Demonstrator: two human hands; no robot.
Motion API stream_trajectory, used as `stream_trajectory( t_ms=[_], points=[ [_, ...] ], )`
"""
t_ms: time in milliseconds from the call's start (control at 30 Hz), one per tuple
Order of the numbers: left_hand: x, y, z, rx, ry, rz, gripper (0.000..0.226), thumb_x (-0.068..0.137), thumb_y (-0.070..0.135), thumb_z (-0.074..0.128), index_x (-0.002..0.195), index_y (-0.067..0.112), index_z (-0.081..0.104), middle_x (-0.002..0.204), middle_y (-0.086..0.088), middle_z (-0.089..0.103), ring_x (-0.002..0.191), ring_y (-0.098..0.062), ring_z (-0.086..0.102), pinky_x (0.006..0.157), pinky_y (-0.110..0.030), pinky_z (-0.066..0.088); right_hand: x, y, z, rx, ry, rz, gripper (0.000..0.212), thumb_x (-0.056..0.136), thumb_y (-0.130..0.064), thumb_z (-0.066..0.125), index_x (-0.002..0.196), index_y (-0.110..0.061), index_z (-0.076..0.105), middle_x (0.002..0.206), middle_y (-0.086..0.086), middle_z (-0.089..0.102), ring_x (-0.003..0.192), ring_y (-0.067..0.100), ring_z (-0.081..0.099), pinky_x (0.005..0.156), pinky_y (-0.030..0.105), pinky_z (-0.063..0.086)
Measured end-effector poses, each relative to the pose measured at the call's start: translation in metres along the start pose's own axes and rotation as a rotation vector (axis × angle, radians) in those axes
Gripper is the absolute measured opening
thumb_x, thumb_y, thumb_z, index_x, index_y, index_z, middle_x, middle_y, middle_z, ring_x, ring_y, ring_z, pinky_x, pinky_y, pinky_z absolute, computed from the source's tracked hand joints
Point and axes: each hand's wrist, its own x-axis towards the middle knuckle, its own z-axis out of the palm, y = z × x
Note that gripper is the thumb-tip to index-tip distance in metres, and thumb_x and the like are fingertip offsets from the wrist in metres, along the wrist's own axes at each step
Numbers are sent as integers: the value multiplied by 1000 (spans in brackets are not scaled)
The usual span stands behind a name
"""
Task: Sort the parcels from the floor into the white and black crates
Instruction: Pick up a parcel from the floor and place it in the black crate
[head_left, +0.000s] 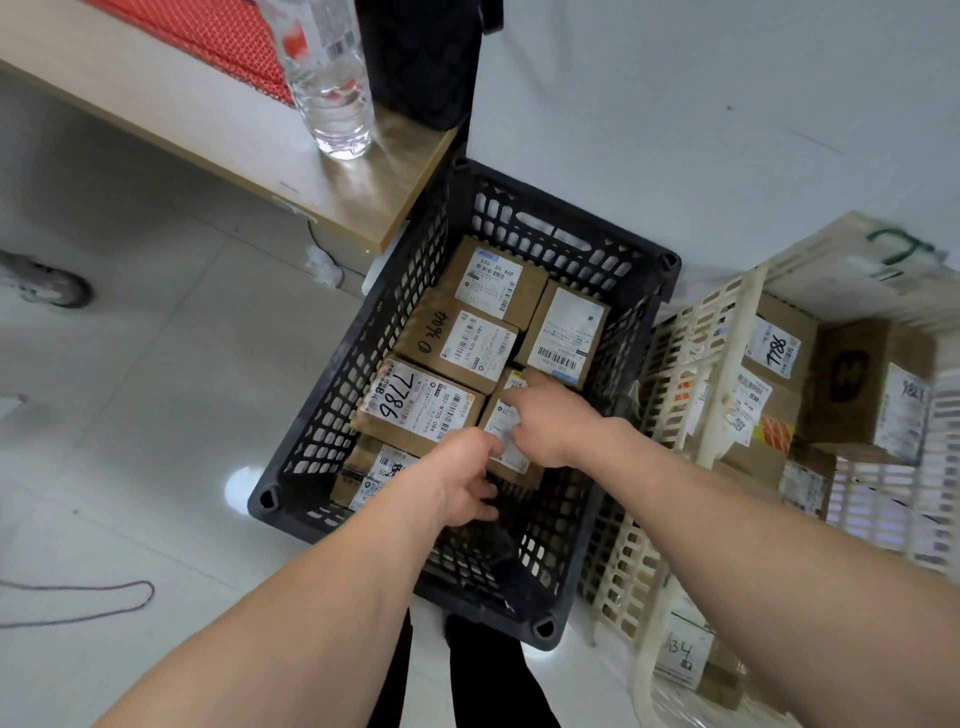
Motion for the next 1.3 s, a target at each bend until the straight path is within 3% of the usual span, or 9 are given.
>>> stream_trajectory(
  t_ms=[200,333,467,600,767,933,1100,1233,1300],
  points=[
    [-27,13,-19,56,-56,48,57,99,11,47,153,10,31,156,-19,36,145,-38,35,112,-62,32,-17,-10,-12,12,42,12,53,96,-19,50,149,-20,48,146,11,40,136,34,42,108,42,45],
    [-61,26,-32,242,-77,141,21,102,25,48,120,18,54,151,-10,47,127,-29,48,108,-52,37,-31,-23,-20,21,74,10,50,97,-19,49,147,-16,50,146,12,42,136,34,43,110,42,43],
    [-87,36,-50,448,26,311,53,99,43,52,147,22,46,151,-4,47,135,-27,45,103,-47,37,-42,-40,-31,67,128,18,44,100,-29,49,142,-15,54,147,11,46,130,32,51,107,44,46],
    [-117,39,-70,498,105,471,50,97,47,55,142,24,56,143,0,54,125,-24,51,98,-43,42,-59,-65,-46,169,215,-11,56,103,-47,45,151,-19,48,154,8,47,137,27,48,110,43,43],
    [-159,32,-97,489,216,718,37,98,45,56,124,21,69,126,2,66,118,-18,59,104,-38,45,-85,-104,-63,376,358,-166,51,104,-53,41,136,-19,62,139,1,63,127,21,56,104,39,44],
    [-202,5,-122,390,400,863,31,99,37,58,118,17,71,115,6,67,110,-10,58,96,-27,41,-104,-141,-72,428,380,-376,49,107,-51,39,134,-19,65,131,0,67,121,20,59,102,38,45],
    [-243,-38,-144,285,590,937,28,99,29,61,117,11,72,111,6,67,109,-8,58,89,-18,37,-135,-176,-73,431,372,-569,51,107,-52,38,127,-17,68,123,0,69,116,20,60,103,40,45],
    [-277,-78,-160,170,718,969,26,99,24,62,116,7,72,111,0,68,107,-10,58,87,-19,39,-166,-207,-66,422,355,-728,59,89,-73,31,102,-29,67,97,-12,65,99,15,59,92,37,45],
    [-294,-102,-169,100,765,971,25,99,22,62,116,7,71,109,0,67,105,-10,58,84,-17,40,-180,-224,-57,406,331,-791,55,95,-67,38,113,-25,69,109,-6,70,107,17,61,97,39,46]
  ],
)
